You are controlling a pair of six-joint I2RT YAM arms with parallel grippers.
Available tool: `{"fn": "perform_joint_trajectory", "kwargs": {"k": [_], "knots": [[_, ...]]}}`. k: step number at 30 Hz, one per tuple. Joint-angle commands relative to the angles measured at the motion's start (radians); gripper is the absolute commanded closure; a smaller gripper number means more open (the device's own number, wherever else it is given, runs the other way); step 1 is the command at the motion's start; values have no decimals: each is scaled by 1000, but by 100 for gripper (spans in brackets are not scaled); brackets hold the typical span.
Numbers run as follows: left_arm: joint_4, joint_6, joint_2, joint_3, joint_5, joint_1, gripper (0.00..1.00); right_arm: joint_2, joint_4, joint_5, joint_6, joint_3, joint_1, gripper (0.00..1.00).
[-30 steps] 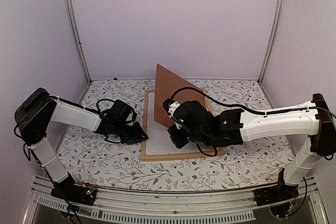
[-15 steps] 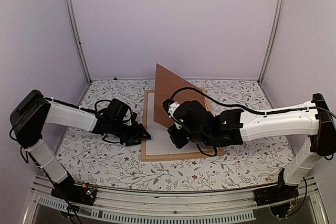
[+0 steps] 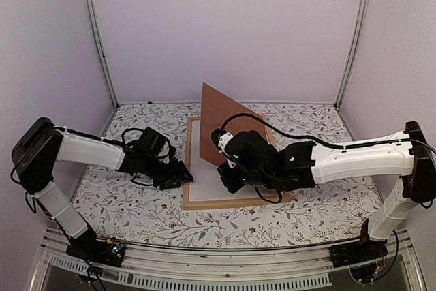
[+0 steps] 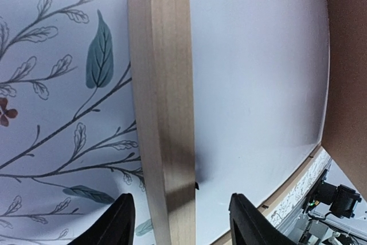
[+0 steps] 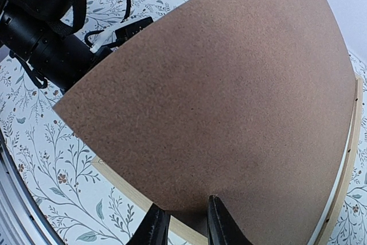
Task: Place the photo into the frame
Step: Place the backboard on the frame body.
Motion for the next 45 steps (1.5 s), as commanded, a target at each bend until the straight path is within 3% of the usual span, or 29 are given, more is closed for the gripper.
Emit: {"fn": "perform_joint_trajectory", "kwargs": {"k": [1, 15, 31, 45], "knots": [[-14, 32, -67, 5, -5, 22, 40, 10, 11, -4, -2, 17, -17, 76], [-100, 120, -207, 28, -44, 70, 34, 58, -50, -54, -14, 62, -15, 77], [-92, 152, -201, 22, -41, 71, 33, 119, -224, -60, -9, 157, -14, 77], [-82, 167, -213, 17, -37, 74, 32, 192, -247, -99, 0, 192, -15, 75]]}}
